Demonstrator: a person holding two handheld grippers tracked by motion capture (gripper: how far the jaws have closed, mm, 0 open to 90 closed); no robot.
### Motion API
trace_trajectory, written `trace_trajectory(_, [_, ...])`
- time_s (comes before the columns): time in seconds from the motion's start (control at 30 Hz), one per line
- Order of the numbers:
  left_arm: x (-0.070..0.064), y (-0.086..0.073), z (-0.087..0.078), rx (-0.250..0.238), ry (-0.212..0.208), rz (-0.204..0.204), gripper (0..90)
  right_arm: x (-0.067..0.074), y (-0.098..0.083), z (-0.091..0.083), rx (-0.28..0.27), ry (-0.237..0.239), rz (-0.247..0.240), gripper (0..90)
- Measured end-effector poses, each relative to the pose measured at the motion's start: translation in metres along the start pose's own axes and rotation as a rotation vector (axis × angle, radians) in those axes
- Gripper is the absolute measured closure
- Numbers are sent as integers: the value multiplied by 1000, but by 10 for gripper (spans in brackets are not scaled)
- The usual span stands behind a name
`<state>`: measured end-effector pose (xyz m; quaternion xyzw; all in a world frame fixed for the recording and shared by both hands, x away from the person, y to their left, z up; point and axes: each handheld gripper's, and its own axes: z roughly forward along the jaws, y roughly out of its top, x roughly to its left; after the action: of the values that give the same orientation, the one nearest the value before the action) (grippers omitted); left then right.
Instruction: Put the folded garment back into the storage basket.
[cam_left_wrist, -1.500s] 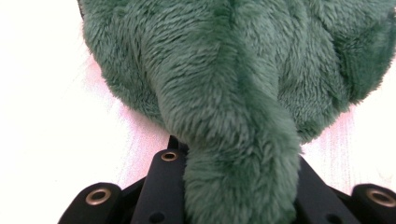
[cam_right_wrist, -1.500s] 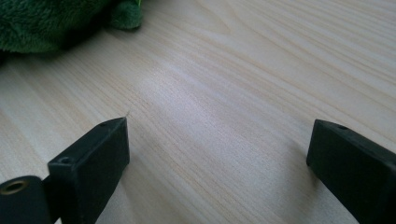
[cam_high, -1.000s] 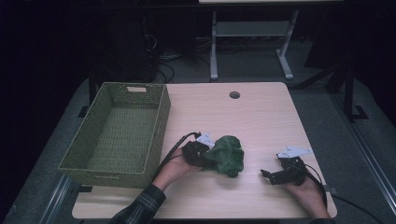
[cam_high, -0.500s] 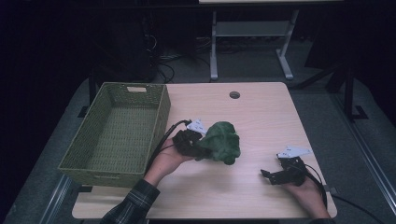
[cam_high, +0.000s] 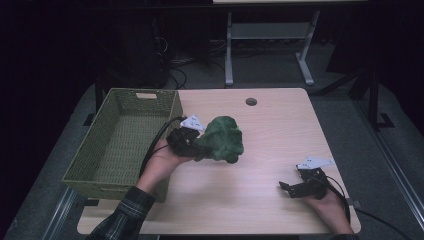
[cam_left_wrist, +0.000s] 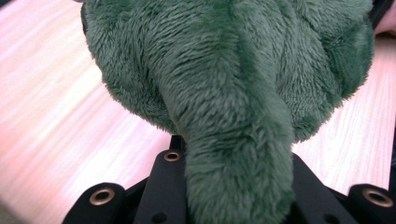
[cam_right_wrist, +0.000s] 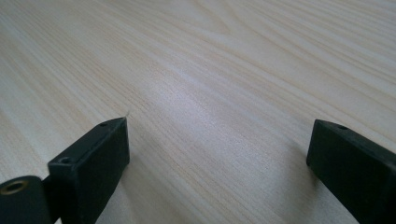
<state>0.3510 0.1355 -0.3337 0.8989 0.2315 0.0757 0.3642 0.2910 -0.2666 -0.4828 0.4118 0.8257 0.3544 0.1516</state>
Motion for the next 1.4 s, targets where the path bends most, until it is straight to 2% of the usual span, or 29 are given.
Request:
trace_trajectory(0.37, [20, -12, -36, -23, 76, -39, 765, 0, 0, 0, 0, 0, 0, 56])
trace_trajectory(0.6, [37, -33, -59, -26, 131, -86, 765, 0, 0, 0, 0, 0, -1, 56])
trace_trajectory(0.73, [44, -42, -73, -49, 161, -112, 765, 0, 0, 0, -1, 0, 0, 56])
trace_trajectory(0.97, [58, -60, -94, -58, 222, -154, 765, 0, 0, 0, -1, 0, 0, 56])
trace_trajectory(1.2, [76, -81, -108, -69, 286, -214, 765, 0, 0, 0, 0, -1, 0, 56])
trace_trajectory(1.4, [90, -100, -112, -60, 326, -274, 765, 0, 0, 0, 0, -1, 0, 56])
